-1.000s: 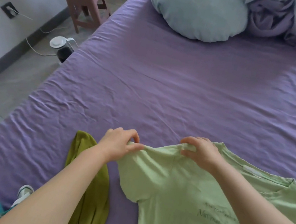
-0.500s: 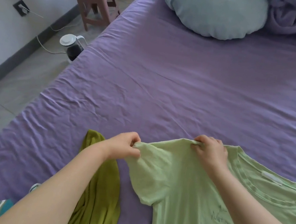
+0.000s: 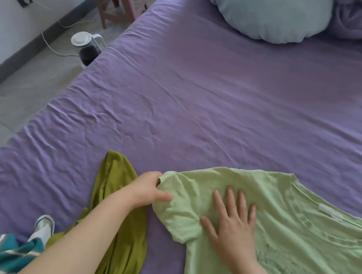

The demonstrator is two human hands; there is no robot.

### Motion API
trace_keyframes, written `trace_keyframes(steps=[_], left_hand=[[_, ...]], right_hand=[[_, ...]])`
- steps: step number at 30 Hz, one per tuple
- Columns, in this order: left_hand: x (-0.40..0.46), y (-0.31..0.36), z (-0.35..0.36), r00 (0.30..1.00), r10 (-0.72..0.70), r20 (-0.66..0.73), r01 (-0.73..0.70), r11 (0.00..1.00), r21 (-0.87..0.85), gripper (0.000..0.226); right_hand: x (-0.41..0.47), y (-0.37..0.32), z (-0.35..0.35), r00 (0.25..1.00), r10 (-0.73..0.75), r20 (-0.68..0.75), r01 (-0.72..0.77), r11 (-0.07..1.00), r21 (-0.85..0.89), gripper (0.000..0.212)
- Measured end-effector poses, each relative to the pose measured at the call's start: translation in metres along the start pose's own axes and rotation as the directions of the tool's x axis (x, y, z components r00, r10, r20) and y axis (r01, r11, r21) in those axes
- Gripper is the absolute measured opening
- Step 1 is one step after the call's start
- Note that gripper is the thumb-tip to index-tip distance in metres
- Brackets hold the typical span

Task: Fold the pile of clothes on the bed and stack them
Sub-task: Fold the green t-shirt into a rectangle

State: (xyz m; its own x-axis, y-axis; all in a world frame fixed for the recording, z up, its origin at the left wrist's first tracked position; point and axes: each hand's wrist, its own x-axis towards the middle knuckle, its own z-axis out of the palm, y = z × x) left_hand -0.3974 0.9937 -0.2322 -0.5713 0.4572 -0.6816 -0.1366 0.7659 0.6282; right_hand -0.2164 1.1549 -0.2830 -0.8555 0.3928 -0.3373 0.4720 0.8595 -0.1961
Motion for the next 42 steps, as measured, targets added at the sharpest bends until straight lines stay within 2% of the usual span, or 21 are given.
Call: trace_keyframes(steps=[2,4,6,12,14,15,18,20,23,25,27,29,31,32,34,36,38,40,42], left_hand=[[-0.004,-0.004,0.0,0.991,0.029,-0.131,-0.031,0.999,-0.018,0.02],[-0.011,-0.004,0.001,0.969,0.059,-0.241,-0.091,0.988,-0.123,0.021],[-0.016,-0.002,0.004,0.955,0.067,-0.288,-0.112,0.983,-0.144,0.018],[-0.007,0.008,0.004,0.918,0.057,-0.392,-0.082,0.995,-0.049,0.014],[-0.006,0.008,0.01,0.93,0.015,-0.367,-0.028,0.999,-0.031,0.014],[-0.008,0.007,0.015,0.944,-0.029,-0.329,0.003,0.997,-0.078,0.019],[-0.018,0.001,0.025,0.978,-0.151,-0.145,0.093,0.934,-0.345,0.045],[-0.024,-0.006,0.028,0.991,-0.109,-0.083,0.066,0.908,-0.413,0.069],[-0.028,-0.012,0.032,0.992,-0.04,-0.123,0.003,0.957,-0.291,0.09],[-0.029,-0.013,0.036,0.983,-0.044,-0.179,0.01,0.983,-0.186,0.082],[-0.03,-0.015,0.037,0.97,-0.052,-0.238,0.017,0.989,-0.146,0.061],[-0.033,-0.015,0.037,0.964,-0.002,-0.265,-0.038,0.989,-0.144,0.046],[-0.036,-0.012,0.036,0.965,0.082,-0.251,-0.121,0.982,-0.146,0.05],[-0.038,-0.01,0.035,0.965,0.118,-0.235,-0.158,0.975,-0.158,0.053],[-0.04,-0.005,0.032,0.965,0.159,-0.211,-0.203,0.957,-0.207,0.052],[-0.044,-0.003,0.031,0.967,0.145,-0.21,-0.2,0.941,-0.272,0.05],[-0.052,-0.003,0.033,0.978,0.111,-0.179,-0.165,0.932,-0.324,0.066],[-0.062,-0.004,0.04,0.987,0.074,-0.14,-0.117,0.936,-0.331,0.074],[-0.069,-0.01,0.047,0.982,0.039,-0.185,-0.095,0.948,-0.304,0.06]], right_hand=[[0.007,-0.002,-0.003,1.0,0.011,0.029,-0.01,0.999,-0.041,0.076],[0.011,-0.006,-0.01,0.997,0.015,0.071,-0.01,0.997,-0.072,0.077],[0.008,-0.008,-0.014,0.997,0.0,0.083,0.005,0.998,-0.068,0.081],[-0.019,-0.013,-0.003,0.997,-0.034,0.066,0.039,0.997,-0.07,0.083],[-0.012,-0.019,0.001,0.996,-0.005,0.094,0.015,0.994,-0.106,0.087],[-0.007,-0.023,0.002,0.995,0.006,0.102,0.006,0.993,-0.121,0.089],[0.003,-0.029,0.003,0.994,-0.001,0.111,0.015,0.991,-0.13,0.091],[0.0,-0.027,0.004,0.995,-0.03,0.096,0.042,0.991,-0.131,0.091],[-0.003,-0.026,0.003,0.993,-0.045,0.112,0.061,0.987,-0.149,0.091],[0.004,-0.029,-0.001,0.987,-0.056,0.151,0.077,0.988,-0.137,0.089],[0.017,-0.036,-0.012,0.982,-0.085,0.168,0.094,0.995,-0.042,0.081],[0.031,-0.044,-0.029,0.983,-0.148,0.108,0.135,0.983,0.122,0.063],[0.045,-0.056,-0.048,0.967,-0.254,-0.011,0.248,0.935,0.254,0.053],[0.052,-0.063,-0.058,0.952,-0.306,-0.024,0.295,0.892,0.341,0.057],[0.062,-0.073,-0.077,0.921,-0.388,0.04,0.317,0.805,0.502,0.062],[0.069,-0.077,-0.091,0.892,-0.445,0.075,0.347,0.783,0.516,0.042],[0.074,-0.076,-0.102,0.902,-0.428,0.064,0.337,0.788,0.516,0.025],[0.076,-0.071,-0.112,0.935,-0.353,0.043,0.263,0.767,0.585,0.021],[0.075,-0.06,-0.122,0.952,-0.306,0.0,0.253,0.788,0.561,0.02]])
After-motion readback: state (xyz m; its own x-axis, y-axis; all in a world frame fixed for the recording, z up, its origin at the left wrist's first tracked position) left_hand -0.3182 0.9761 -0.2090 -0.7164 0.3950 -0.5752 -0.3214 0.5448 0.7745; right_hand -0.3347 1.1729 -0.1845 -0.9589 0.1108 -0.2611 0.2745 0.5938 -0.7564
